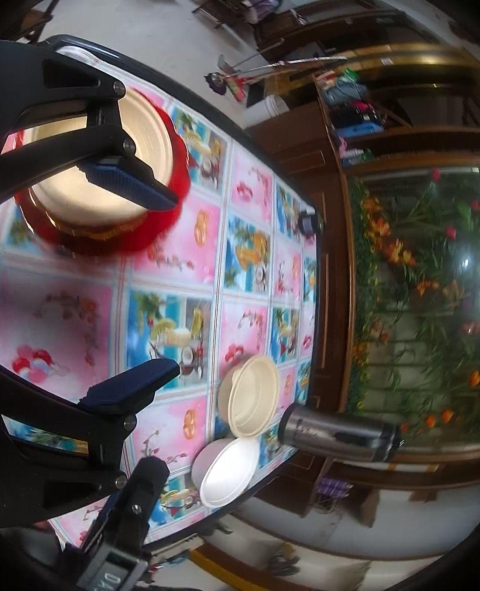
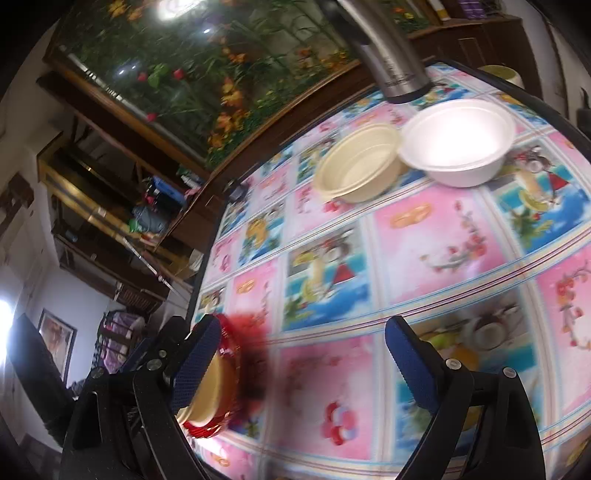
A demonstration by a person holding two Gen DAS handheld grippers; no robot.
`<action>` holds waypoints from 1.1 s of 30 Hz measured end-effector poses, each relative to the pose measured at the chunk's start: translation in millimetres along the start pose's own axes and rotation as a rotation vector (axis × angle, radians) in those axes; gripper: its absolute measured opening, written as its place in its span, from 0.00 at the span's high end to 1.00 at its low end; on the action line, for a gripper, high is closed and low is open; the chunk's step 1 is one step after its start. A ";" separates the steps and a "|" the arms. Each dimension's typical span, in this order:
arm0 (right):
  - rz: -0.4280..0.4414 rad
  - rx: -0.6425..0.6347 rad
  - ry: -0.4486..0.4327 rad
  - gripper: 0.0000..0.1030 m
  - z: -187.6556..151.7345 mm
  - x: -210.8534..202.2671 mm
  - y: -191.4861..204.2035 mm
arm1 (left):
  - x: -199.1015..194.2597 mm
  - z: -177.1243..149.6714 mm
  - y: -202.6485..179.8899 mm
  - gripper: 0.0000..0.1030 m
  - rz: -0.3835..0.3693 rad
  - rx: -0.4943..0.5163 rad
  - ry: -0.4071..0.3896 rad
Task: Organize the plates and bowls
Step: 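Withdraw both grippers from the stack toward the beige bowl, then move both grippers to the rim of the beige ridged bowl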
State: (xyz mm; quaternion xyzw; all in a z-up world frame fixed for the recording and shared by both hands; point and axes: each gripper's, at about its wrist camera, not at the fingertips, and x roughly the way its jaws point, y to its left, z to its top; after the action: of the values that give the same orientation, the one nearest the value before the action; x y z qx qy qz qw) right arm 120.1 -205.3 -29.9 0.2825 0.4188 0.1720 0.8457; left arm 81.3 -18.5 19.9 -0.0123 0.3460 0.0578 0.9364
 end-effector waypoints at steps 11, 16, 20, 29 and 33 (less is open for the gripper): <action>-0.040 0.063 -0.031 0.10 30.7 -6.7 -47.9 | 33.6 13.3 -43.4 0.20 -0.048 0.026 0.050; -0.050 0.070 -0.033 0.10 39.8 -4.9 -56.7 | 45.5 17.9 -53.0 0.20 -0.053 0.028 0.062; -0.051 0.067 -0.032 0.10 46.2 -2.5 -59.7 | 55.4 21.3 -59.4 0.20 -0.054 0.029 0.068; -0.058 0.044 -0.026 0.10 55.1 3.3 -59.6 | 72.2 25.0 -69.4 0.20 -0.060 0.034 0.092; -0.062 0.037 -0.024 0.10 58.9 5.2 -59.1 | 76.1 26.4 -70.8 0.20 -0.063 0.031 0.097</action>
State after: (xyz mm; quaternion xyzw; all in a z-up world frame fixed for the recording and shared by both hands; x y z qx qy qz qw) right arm 173.8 -268.4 -41.0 0.2869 0.4201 0.1344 0.8504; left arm 164.0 -79.5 -10.7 -0.0114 0.3913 0.0222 0.9199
